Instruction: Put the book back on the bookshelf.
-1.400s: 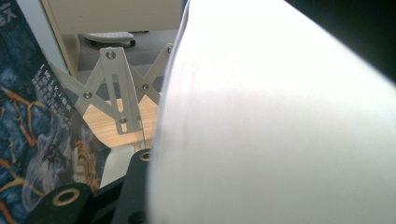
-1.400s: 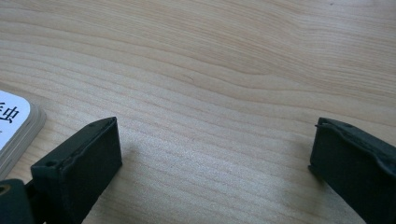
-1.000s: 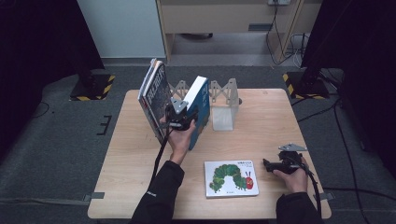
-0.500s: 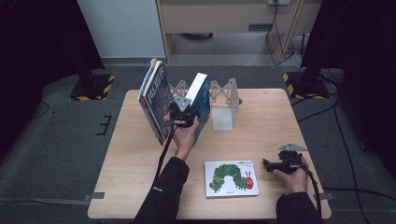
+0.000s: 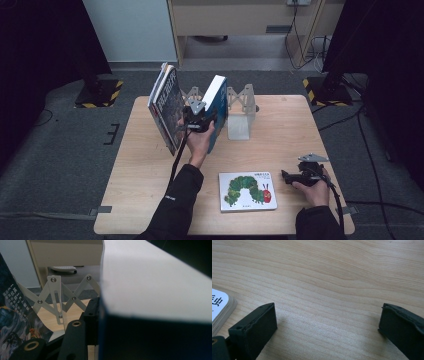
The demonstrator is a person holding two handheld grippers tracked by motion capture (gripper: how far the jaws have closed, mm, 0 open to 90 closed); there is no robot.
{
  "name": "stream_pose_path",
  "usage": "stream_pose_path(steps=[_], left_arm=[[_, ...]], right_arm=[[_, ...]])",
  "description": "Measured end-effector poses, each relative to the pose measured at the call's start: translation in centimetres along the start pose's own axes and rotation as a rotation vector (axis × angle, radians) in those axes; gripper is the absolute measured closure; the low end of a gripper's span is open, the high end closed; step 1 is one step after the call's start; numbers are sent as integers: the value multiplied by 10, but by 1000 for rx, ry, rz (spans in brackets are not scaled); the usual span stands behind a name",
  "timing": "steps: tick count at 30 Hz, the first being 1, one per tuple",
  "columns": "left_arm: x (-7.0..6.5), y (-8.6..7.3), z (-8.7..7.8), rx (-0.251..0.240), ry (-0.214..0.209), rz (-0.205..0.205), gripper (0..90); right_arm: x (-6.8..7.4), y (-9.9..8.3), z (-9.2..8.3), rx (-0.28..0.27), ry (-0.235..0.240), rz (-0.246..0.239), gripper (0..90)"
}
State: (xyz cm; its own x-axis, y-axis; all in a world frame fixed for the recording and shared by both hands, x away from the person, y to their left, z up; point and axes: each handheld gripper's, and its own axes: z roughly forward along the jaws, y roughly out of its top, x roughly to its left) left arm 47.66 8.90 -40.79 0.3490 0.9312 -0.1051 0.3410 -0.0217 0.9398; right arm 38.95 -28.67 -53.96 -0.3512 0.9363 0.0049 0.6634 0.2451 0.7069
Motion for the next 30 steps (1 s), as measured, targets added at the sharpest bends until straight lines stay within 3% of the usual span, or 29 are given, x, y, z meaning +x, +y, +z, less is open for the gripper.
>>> stream_pose_path(steps=[2, 8, 18, 30], left_arm=[[-1, -2, -12, -9, 1, 23, 539], [7, -8, -30, -14, -35, 11, 565], [-1, -6, -23, -12, 27, 6, 599], [-12, 0, -8, -7, 62, 6, 599]], right_arm=[[0, 0, 0, 0, 0, 0, 16], [0, 0, 0, 0, -4, -1, 17], [0, 0, 0, 0, -5, -2, 17], [0, 0, 0, 1, -3, 1, 14]])
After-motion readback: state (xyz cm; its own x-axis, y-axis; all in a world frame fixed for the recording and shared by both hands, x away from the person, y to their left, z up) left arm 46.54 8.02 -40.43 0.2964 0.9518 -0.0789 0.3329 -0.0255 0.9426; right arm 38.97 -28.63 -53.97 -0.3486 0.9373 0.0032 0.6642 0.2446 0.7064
